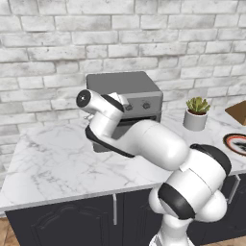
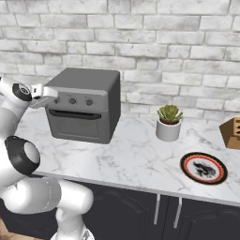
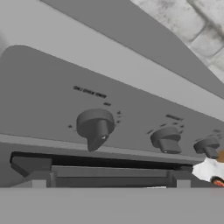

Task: Pick up the bagel from the plate, place it on the toaster oven rack, close the door, and set the timer.

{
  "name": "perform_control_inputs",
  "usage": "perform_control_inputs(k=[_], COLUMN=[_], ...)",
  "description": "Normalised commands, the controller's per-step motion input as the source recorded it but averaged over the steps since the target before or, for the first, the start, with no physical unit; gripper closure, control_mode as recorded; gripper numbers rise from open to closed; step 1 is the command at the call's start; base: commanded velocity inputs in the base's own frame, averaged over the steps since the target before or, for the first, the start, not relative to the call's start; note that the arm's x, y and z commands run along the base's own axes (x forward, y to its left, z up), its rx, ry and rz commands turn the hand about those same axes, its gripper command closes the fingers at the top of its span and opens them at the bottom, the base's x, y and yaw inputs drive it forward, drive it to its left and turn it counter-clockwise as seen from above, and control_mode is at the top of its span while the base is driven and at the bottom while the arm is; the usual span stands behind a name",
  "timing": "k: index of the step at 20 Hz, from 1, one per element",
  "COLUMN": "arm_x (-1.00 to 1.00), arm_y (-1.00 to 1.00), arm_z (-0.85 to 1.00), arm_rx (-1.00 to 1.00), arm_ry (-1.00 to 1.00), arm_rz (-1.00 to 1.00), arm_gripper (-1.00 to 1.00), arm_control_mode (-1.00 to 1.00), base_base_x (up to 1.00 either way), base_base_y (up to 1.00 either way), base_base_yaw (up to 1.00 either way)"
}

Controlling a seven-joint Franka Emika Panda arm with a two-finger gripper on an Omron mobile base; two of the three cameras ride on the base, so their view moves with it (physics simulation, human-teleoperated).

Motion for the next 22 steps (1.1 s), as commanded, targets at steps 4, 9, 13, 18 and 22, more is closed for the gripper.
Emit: perform_control_inputs(k=[4, 9, 13, 18, 22], arm_x=[0.16, 0.16, 0.17, 0.21, 0.23], arm_y=[0.0, 0.0, 0.02, 0.03, 0.0], arm_z=[0.0, 0.0, 0.0, 0.0, 0.0], arm_rx=[0.04, 0.03, 0.02, 0.02, 0.01], arm_ry=[-0.05, -0.05, -0.04, -0.03, -0.01], arm_rz=[0.0, 0.0, -0.01, -0.02, -0.03], arm_gripper=[-1.0, -1.0, -1.0, -1.0, -1.0], arm_control_mode=[-1.0, -1.0, -1.0, -1.0, -1.0], base_base_x=[0.0, 0.0, 0.0, 0.0, 0.0], base_base_y=[0.0, 0.0, 0.0, 0.0, 0.0], base_base_yaw=[0.0, 0.0, 0.0, 0.0, 0.0])
